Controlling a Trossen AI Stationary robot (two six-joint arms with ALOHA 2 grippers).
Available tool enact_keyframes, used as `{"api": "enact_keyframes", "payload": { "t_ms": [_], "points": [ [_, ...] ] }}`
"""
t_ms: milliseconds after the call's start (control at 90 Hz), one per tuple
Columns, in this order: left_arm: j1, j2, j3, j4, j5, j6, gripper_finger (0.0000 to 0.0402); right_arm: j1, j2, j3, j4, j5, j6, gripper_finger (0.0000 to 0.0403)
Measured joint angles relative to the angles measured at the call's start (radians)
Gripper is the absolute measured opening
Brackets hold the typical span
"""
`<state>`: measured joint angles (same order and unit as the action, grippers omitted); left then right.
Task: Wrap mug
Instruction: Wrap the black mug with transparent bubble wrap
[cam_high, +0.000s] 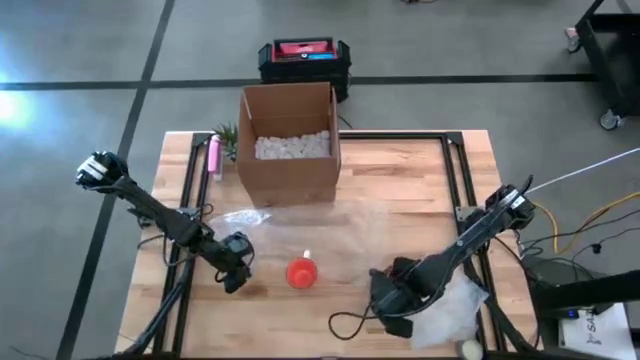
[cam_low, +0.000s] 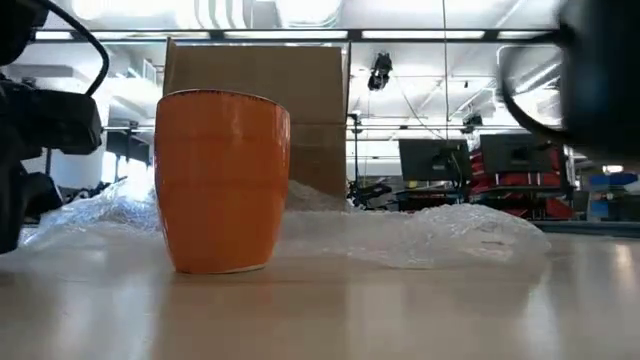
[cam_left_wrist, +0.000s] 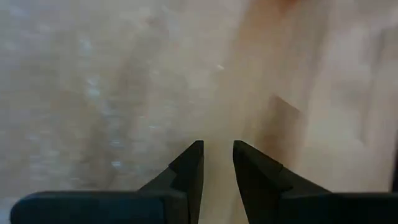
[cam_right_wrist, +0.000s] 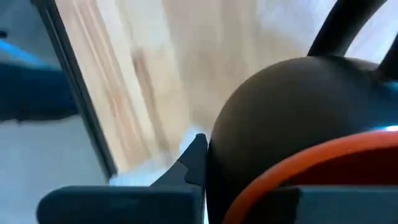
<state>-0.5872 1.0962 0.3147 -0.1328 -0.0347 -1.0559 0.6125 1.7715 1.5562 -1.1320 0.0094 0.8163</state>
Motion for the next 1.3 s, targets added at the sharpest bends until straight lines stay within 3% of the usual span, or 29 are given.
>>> {"api": "enact_keyframes", "payload": {
  "t_ms": [156,289,378,444,544,622,733,944,1122,1300],
  "points": [
    [-0.008,0.028,0.054,-0.014,0.094,0.038,0.0074,-0.053,-0.002,0.053,-0.026,0.191,-0.133,0.0012],
    [-0.008,0.023,0.178,-0.198,0.094,0.092,0.0074,-0.132,-0.002,0.071,0.018,0.326,-0.276,0.0007],
    [-0.008,0.021,0.259,-0.352,0.004,0.149,0.0074,-0.196,-0.002,0.065,0.097,0.327,-0.384,0.0006],
    [-0.008,0.027,0.287,-0.424,-0.122,0.198,0.0074,-0.238,0.013,0.064,0.193,0.328,-0.465,0.0005],
    [-0.003,0.04,0.271,-0.439,-0.331,0.248,0.0074,-0.287,0.037,0.064,0.274,0.308,-0.574,0.0005],
    [0.01,0.061,0.231,-0.391,-0.391,0.252,0.0074,-0.319,0.065,0.064,0.357,0.267,-0.633,0.0005],
    [0.019,0.109,0.176,-0.244,-0.329,0.251,0.0073,-0.353,0.104,0.062,0.383,0.241,-0.664,0.0004],
    [0.019,0.247,0.154,-0.05,-0.085,0.226,0.0058,-0.39,0.167,0.088,0.416,0.191,-0.707,0.0004],
    [0.016,0.306,0.233,-0.093,0.004,0.246,0.0038,-0.402,0.226,0.157,0.45,0.138,-0.765,0.0003],
    [0.013,0.24,0.351,-0.294,-0.014,0.259,0.0029,-0.431,0.323,0.26,0.449,0.046,-0.819,0.0003]
  ]
}}
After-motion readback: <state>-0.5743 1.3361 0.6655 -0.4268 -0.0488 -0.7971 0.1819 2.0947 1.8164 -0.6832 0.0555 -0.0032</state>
